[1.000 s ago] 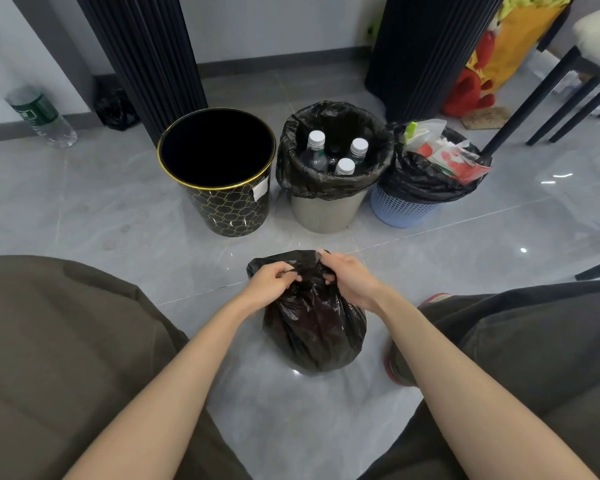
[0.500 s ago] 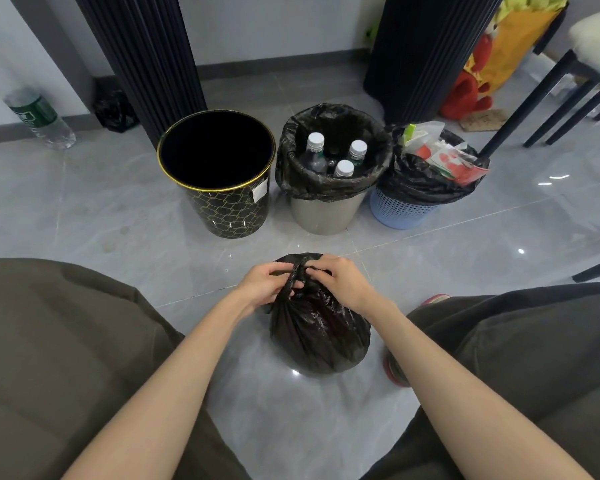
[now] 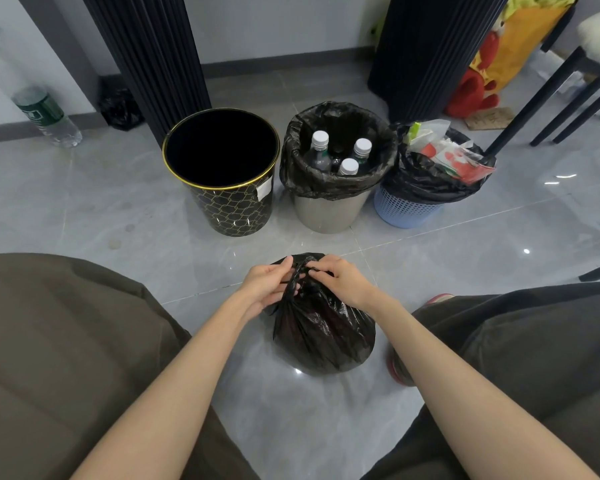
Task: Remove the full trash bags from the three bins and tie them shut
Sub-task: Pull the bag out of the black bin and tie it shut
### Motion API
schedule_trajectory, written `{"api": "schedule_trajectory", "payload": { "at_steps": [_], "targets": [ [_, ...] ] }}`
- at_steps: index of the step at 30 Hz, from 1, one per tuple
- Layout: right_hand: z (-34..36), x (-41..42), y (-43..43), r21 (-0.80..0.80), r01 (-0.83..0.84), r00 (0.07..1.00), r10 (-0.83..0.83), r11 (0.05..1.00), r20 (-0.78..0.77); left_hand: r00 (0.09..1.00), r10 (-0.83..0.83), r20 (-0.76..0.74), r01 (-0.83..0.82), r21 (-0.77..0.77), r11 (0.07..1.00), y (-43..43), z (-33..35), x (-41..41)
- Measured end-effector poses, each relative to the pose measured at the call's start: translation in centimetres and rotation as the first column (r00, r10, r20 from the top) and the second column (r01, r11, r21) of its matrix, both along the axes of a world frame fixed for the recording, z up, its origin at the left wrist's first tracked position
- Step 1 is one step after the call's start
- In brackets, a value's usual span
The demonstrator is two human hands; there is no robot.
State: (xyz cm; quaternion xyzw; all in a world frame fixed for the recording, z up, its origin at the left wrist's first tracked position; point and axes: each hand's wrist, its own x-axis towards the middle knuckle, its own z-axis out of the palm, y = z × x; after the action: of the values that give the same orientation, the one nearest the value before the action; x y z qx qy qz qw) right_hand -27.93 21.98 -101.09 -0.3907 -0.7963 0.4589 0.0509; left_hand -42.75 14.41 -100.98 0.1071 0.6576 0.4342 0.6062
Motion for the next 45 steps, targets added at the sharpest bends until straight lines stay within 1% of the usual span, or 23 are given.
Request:
{"api": "schedule_trajectory", "payload": {
  "at_steps": [4,6,8,11,13,15,16,18,20,21,23,25,27,29,31,34,35,37,38,40,42,45],
  "targets": [
    [0.3,0.0,-0.1,0.006,-0.059,0.998,0.059,0.998,0.032,0.997,0.065,-0.04,-0.065,-0.004,0.998,0.0,-0.3,0.0],
    [0.3,0.1,-0.2,-0.008,-0.053,0.998,0.053,0.999,0.017,0.992,0.121,-0.018,-0.121,-0.021,0.992,0.0,-0.7,-0.1],
    [0.3,0.1,-0.3,-0.052,-0.005,0.997,0.001,0.999,-0.071,0.986,0.165,-0.036,-0.166,-0.037,0.985,0.1,-1.0,-0.3],
    [0.7,0.3,-0.6,-0.203,0.124,0.962,-0.167,0.971,-0.214,0.963,0.197,-0.183,-0.204,-0.016,0.979,0.2,-1.5,-0.3],
    [0.8,0.5,-0.8,-0.324,0.218,0.925,-0.301,0.921,-0.231,0.928,0.197,-0.315,-0.207,0.005,0.978,0.2,-1.5,-0.1],
    [0.5,0.8,-1.1,-0.38,0.286,0.893,-0.389,0.88,-0.227,0.902,0.198,-0.384,-0.206,0.023,0.978,0.3,-1.5,0.0],
    [0.4,0.9,-1.3,-0.397,0.322,0.873,-0.432,0.859,-0.228,0.903,0.218,-0.37,-0.223,0.031,0.974,0.3,-1.6,0.0],
    [0.0,1.3,-1.4,-0.445,0.405,0.815,-0.536,0.799,-0.221,0.913,0.313,-0.261,-0.317,0.028,0.948,-0.2,-2.0,-0.6],
    [-0.8,2.1,-1.2,-0.54,0.451,0.752,-0.628,0.71,-0.198,0.887,0.424,-0.183,-0.432,-0.007,0.902,-0.9,-2.7,-1.7],
    [-1.2,2.6,-1.3,-0.601,0.452,0.724,-0.665,0.66,-0.185,0.871,0.461,-0.171,-0.471,-0.021,0.882,-1.2,-3.0,-2.2],
    [-1.9,3.1,-1.6,-0.7,0.446,0.665,-0.73,0.558,-0.158,0.858,0.486,-0.164,-0.495,-0.016,0.869,-1.4,-3.1,-2.3],
    [-2.1,3.0,-1.8,-0.747,0.444,0.61,-0.778,0.494,-0.152,0.871,0.478,-0.117,-0.479,0.023,0.878,-1.3,-2.5,-1.7],
    [-1.6,2.5,-1.6,-0.76,0.406,0.599,-0.776,0.507,-0.198,0.893,0.446,-0.066,-0.441,0.075,0.894,-0.9,-1.9,-1.0],
    [-0.7,1.6,-1.3,-0.763,0.357,0.606,-0.755,0.538,-0.25,0.92,0.383,-0.079,-0.371,0.136,0.919,-0.4,-1.3,-0.3],
    [0.2,0.5,-1.1,-0.778,0.339,0.583,-0.767,0.529,-0.268,0.935,0.32,-0.152,-0.289,0.197,0.937,0.1,-1.1,0.1],
    [0.6,-0.7,-1.4,-0.819,0.328,0.524,-0.812,0.471,-0.257,0.945,0.22,-0.24,-0.153,0.27,0.951,0.6,-0.9,0.6],
    [0.3,-1.0,-1.6,-0.824,0.333,0.522,-0.818,0.458,-0.244,0.945,0.176,-0.274,-0.095,0.284,0.954,0.6,-0.9,0.8],
    [-0.4,-1.5,-2.2,-0.793,0.377,0.562,-0.799,0.478,-0.214,0.921,0.069,-0.384,0.041,0.273,0.961,0.5,-1.1,1.1],
    [-0.6,-1.7,-2.4,-0.769,0.404,0.585,-0.786,0.496,-0.201,0.902,0.038,-0.43,0.084,0.262,0.961,0.4,-1.2,1.3],
    [-0.8,-2.0,-2.8,-0.738,0.445,0.598,-0.782,0.507,-0.176,0.88,0.036,-0.474,0.094,0.248,0.964,0.2,-1.5,1.3],
    [-1.0,-1.7,-2.7,-0.753,0.476,0.557,-0.818,0.454,-0.141,0.877,0.061,-0.477,0.059,0.233,0.971,0.0,-1.9,1.0],
    [-1.8,-0.5,-2.4,-0.81,0.511,0.444,-0.895,0.287,-0.038,0.891,0.11,-0.439,-0.028,0.19,0.981,-0.7,-2.8,0.4]
  ]
}}
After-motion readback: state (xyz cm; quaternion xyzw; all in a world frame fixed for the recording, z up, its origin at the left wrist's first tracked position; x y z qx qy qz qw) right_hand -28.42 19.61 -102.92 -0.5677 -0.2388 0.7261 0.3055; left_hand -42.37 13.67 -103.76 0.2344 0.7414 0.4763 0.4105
